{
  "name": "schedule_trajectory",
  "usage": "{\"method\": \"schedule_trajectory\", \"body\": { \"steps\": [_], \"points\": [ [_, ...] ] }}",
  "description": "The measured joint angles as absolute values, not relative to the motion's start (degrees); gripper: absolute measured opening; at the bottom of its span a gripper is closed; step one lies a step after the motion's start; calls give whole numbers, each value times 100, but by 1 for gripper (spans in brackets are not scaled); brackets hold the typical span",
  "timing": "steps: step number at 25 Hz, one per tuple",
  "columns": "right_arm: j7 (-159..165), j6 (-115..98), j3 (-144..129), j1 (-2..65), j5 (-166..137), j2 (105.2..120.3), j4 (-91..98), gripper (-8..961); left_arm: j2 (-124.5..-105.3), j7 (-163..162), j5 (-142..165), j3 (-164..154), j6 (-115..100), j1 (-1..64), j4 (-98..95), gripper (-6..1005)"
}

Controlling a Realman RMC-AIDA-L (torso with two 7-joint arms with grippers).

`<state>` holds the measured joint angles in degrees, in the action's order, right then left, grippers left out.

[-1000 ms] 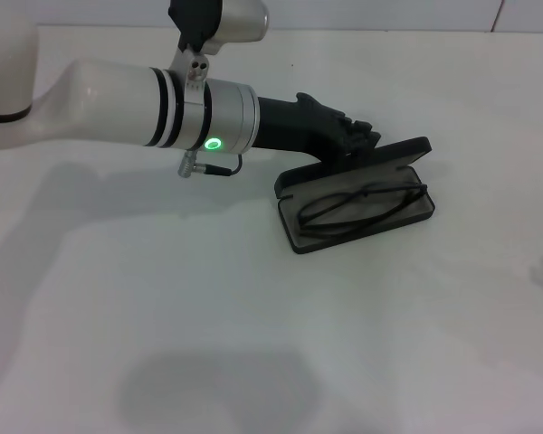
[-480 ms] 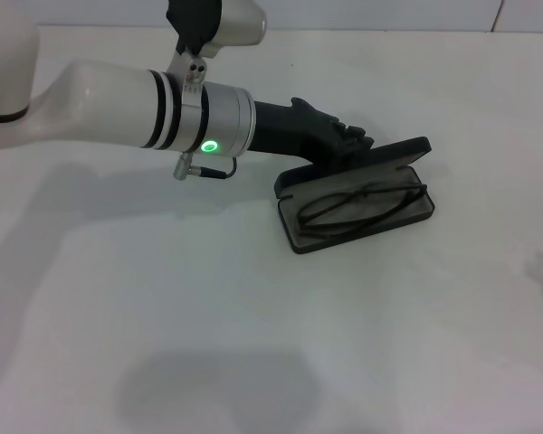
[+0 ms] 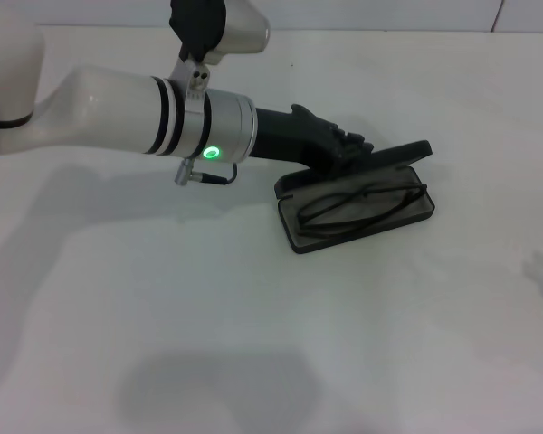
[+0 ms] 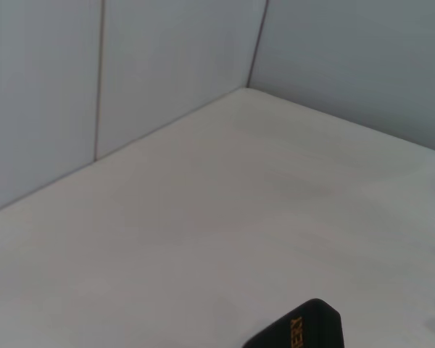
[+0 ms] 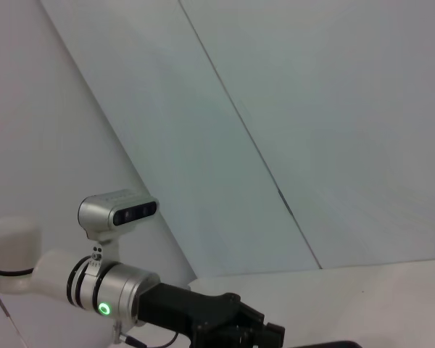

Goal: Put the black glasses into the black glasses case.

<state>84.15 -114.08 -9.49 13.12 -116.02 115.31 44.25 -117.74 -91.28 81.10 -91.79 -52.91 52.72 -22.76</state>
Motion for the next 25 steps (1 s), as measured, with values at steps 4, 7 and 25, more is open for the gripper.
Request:
{"method": "schedule_trajectory", "body": {
  "steps": [4, 7, 25],
  "points": [
    [8382, -11413, -949, 1305, -11601, 11531, 4354, 237, -11812, -9233, 8303, -9177, -5316, 5266, -2275, 147],
    [8358, -11423, -949, 1311, -11601, 11531, 4305, 240, -11849, -9253, 8376, -9177, -5324, 5253, -2274, 149],
    [8349, -11489, -958, 1300, -11610, 11538, 4281, 262, -11974, -9220, 8616, -9194, -5881, 5096, -2296, 160]
  ]
}}
